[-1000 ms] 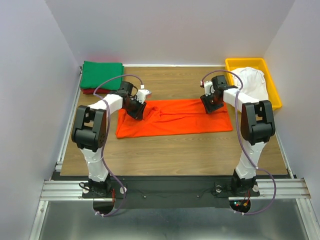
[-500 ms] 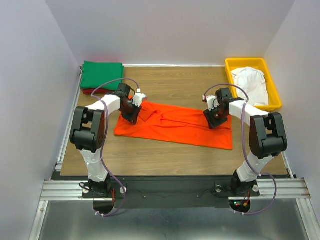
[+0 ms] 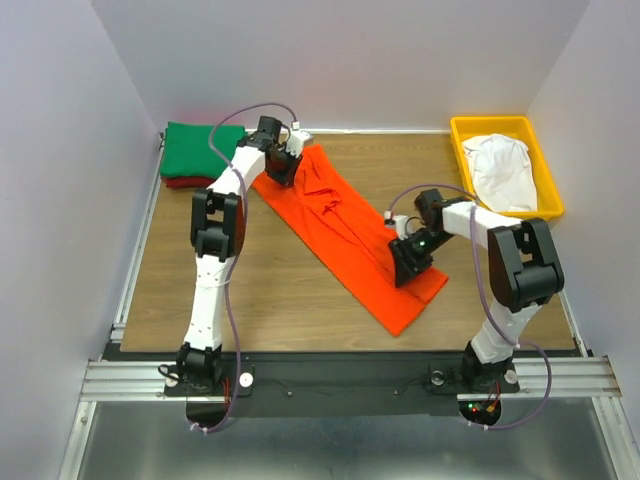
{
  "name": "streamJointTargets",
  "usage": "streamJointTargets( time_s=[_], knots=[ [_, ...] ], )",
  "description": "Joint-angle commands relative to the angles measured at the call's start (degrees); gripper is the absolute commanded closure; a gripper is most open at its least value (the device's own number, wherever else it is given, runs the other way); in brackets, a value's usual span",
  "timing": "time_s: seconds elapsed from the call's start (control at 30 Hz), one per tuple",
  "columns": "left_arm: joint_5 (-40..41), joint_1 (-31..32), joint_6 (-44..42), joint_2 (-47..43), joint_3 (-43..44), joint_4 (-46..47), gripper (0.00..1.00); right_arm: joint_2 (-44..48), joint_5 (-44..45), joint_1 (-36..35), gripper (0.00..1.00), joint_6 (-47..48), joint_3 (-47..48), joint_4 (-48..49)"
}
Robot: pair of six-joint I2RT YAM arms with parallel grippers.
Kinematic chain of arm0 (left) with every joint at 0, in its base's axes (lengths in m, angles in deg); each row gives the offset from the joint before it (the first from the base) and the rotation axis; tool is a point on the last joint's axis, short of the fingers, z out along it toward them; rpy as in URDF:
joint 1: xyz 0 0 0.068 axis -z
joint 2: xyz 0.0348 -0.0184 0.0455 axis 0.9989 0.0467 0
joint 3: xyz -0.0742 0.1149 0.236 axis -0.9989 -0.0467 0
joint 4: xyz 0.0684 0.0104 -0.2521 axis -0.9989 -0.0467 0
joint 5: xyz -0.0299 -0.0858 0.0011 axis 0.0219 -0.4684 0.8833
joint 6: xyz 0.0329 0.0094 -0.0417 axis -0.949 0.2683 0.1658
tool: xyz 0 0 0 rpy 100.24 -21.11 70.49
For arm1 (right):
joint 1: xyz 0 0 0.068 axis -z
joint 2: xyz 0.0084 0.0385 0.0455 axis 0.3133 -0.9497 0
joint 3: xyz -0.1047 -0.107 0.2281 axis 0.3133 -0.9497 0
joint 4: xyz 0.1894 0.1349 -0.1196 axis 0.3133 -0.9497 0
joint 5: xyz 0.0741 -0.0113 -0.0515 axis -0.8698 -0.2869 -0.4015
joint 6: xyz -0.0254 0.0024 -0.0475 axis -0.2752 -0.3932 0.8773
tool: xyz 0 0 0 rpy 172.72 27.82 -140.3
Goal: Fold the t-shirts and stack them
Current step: Fold the tshirt
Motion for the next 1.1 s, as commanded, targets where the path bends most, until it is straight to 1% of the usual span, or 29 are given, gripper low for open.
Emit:
streamJointTargets(
  time_s=[0.0,0.03,0.07,0.1,0.13,0.17,0.2,0.23,0.27,0.3,0.33,0.37,0.43,0.47,0.5,0.53,0.6,0.67,0.7,0.77,0.83,0.97,1.0,1.07],
  knots=[
    [0.60,0.77,0.59,6.79,14.03,-2.94,0.71,-3.06,-14.64,-10.21,0.49,-1.93,-1.27,-3.96],
    [0.34,0.77,1.82,6.36,13.72,-0.92,0.70,-0.97,-16.66,-11.62,0.49,-2.01,-1.18,-3.26],
    [-0.10,0.68,4.96,3.74,12.06,1.28,0.70,0.36,-21.46,-12.24,0.48,-3.32,-0.83,-2.29],
    [-1.15,0.76,6.21,1.72,9.43,6.43,0.69,2.03,-22.90,-12.25,0.47,-3.94,-0.56,-1.50],
    [-2.90,0.77,7.36,-3.44,1.84,9.27,0.68,4.22,-23.09,-12.25,0.47,-4.04,1.35,-1.06],
    [-3.26,0.77,10.41,-6.36,-6.59,15.56,0.68,5.37,-21.35,-12.16,0.46,-4.12,2.33,-1.23],
    [-3.09,0.77,11.49,-9.26,-6.68,18.24,0.67,6.51,-20.03,-12.07,0.45,-4.04,3.21,-1.32],
    [-1.96,0.77,12.72,-11.99,-13.73,20.61,0.66,7.66,-18.97,-11.90,0.45,-3.86,3.83,-1.40],
    [-0.82,0.77,13.51,-16.80,-16.41,22.46,0.66,10.10,-17.83,-11.81,0.44,-3.77,4.27,-1.32],
    [0.41,0.77,15.43,-18.94,-20.96,25.00,0.66,11.00,-15.47,-11.55,0.43,-3.25,4.71,-1.23],
    [2.17,0.77,16.50,-22.26,-23.01,25.99,0.65,11.88,-13.97,-11.46,0.43,-2.99,4.80,-1.06],
    [1.92,0.77,17.03,-23.52,-25.90,26.08,0.65,12.41,-10.47,-11.37,0.43,-2.81,4.63,-0.71],
    [0.70,0.85,18.44,-25.45,-28.55,25.39,0.65,11.89,-5.80,-11.28,0.44,-3.24,3.75,1.66],
    [0.43,0.94,19.23,-26.42,-29.52,24.86,0.66,10.93,-3.34,-11.28,0.47,-3.59,3.31,2.80],
    [-0.10,0.85,19.93,-26.78,-30.40,23.55,0.66,10.49,0.60,-11.19,0.48,-3.68,2.78,3.94],
    [-1.15,0.85,21.07,-26.87,-32.32,23.10,0.69,10.05,2.11,-11.28,0.49,-3.77,1.65,6.13],
    [-2.82,1.03,21.87,-26.96,-34.79,22.92,0.71,8.90,4.23,-11.28,0.55,-4.74,0.76,8.52],
    [-3.27,1.29,21.87,-27.05,-38.40,24.23,0.71,7.15,3.45,-11.28,0.61,-5.79,-0.29,11.15],
    [-2.40,1.47,22.04,-26.61,-38.93,24.24,0.71,6.62,2.84,-11.37,0.63,-6.14,-0.56,11.86],
    [-2.03,1.64,21.87,-24.86,-39.11,22.93,0.75,4.34,2.22,-11.28,0.65,-6.50,-0.82,12.66],
    [-2.38,1.64,21.26,-23.62,-38.41,21.34,0.80,2.75,1.25,-11.28,0.68,-7.29,-1.26,13.10],
    [-2.91,1.73,20.38,-18.71,-35.95,19.15,0.82,2.04,-2.26,-11.63,0.71,-9.74,-4.42,14.94],
    [-3.00,1.73,20.03,-17.65,-34.47,18.45,0.83,1.87,-2.61,-12.59,0.74,-10.71,-4.86,15.38],
    [-3.44,1.99,19.50,-14.06,-32.09,17.22,0.84,1.43,-5.24,-12.95,0.75,-11.76,-5.13,16.52]
  ],
)
